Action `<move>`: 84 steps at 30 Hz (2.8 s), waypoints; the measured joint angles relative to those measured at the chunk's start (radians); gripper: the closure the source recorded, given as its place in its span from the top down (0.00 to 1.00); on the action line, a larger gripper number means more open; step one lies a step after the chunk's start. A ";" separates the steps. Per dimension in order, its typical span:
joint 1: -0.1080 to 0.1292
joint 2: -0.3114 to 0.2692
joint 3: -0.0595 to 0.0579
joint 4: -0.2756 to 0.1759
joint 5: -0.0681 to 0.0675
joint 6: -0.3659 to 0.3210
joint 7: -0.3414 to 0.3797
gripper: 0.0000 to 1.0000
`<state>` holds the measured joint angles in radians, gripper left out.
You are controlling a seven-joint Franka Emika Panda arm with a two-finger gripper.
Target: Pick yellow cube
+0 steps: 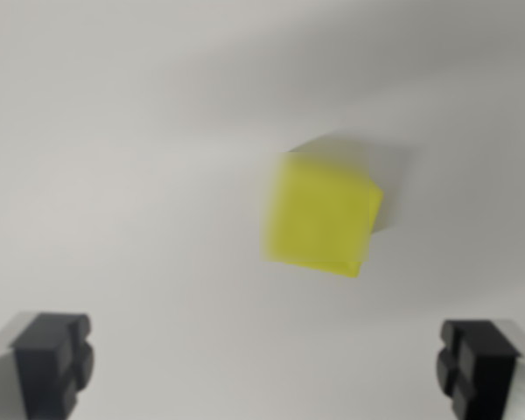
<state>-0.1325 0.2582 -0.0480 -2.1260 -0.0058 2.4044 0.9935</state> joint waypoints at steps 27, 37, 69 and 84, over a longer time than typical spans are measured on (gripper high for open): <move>-0.025 0.112 0.000 -0.041 0.021 0.143 0.049 1.00; -0.034 0.161 0.000 -0.047 0.033 0.193 0.064 1.00; -0.046 0.342 0.001 -0.019 0.072 0.339 0.071 1.00; -0.045 0.319 -0.001 -0.026 0.073 0.323 0.073 0.00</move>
<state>-0.1779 0.5773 -0.0485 -2.1521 0.0672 2.7275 1.0668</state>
